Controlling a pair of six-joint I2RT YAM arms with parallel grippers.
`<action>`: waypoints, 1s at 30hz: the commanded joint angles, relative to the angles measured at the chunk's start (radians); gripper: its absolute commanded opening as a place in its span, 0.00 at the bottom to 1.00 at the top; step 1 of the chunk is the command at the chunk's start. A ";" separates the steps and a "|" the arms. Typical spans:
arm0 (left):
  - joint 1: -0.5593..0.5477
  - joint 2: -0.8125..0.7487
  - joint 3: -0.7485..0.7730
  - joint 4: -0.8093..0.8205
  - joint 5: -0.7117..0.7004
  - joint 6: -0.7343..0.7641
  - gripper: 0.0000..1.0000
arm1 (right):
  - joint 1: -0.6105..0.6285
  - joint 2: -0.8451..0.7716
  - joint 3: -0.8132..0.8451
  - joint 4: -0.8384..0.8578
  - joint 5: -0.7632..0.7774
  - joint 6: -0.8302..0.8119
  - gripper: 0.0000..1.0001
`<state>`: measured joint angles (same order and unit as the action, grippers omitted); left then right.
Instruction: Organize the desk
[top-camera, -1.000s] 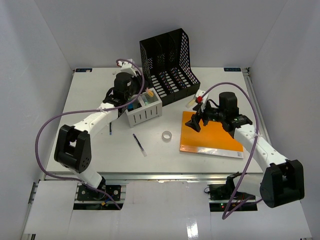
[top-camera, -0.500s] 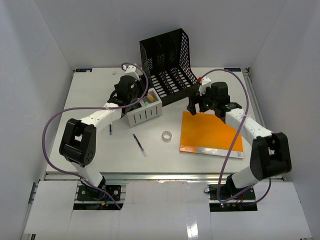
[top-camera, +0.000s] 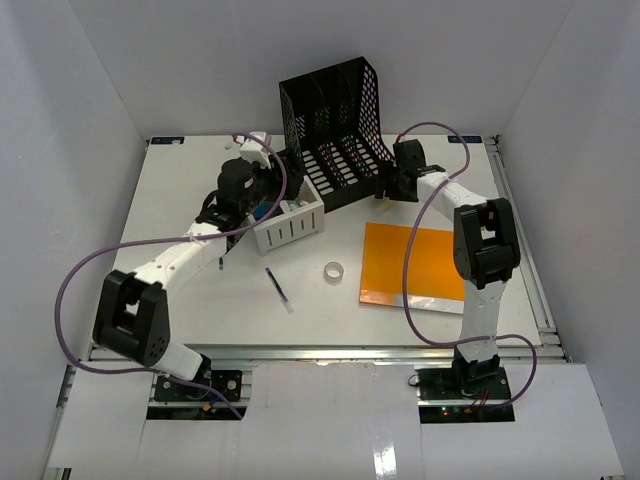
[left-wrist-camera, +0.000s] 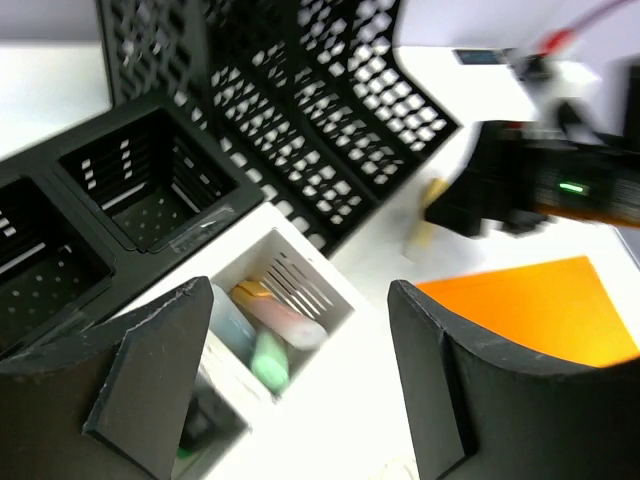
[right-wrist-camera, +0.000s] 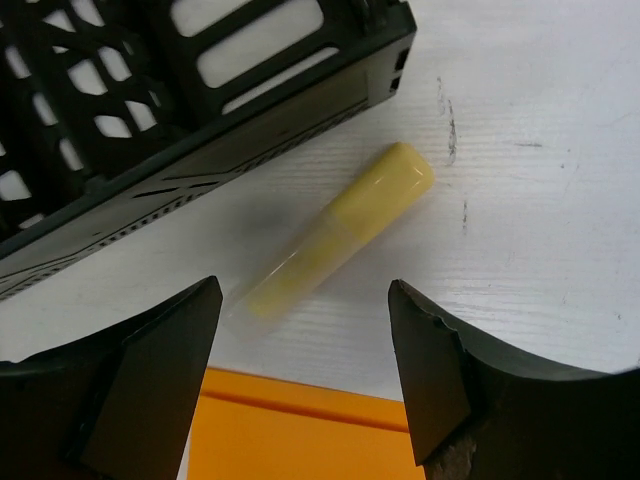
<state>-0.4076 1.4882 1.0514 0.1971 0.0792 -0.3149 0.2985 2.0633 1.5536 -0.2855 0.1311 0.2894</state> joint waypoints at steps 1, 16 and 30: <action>0.001 -0.237 -0.090 -0.020 0.086 0.088 0.82 | -0.001 0.060 0.088 -0.026 0.087 0.062 0.72; 0.003 -0.682 -0.438 -0.056 0.139 0.022 0.93 | -0.008 0.083 -0.002 0.018 0.088 0.077 0.31; -0.019 -0.467 -0.600 0.371 0.383 -0.533 0.98 | -0.166 -0.159 -0.189 0.112 -0.279 -0.047 0.08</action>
<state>-0.4079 0.9360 0.4213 0.4149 0.4038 -0.6860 0.1806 2.0426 1.4046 -0.2078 0.0518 0.3403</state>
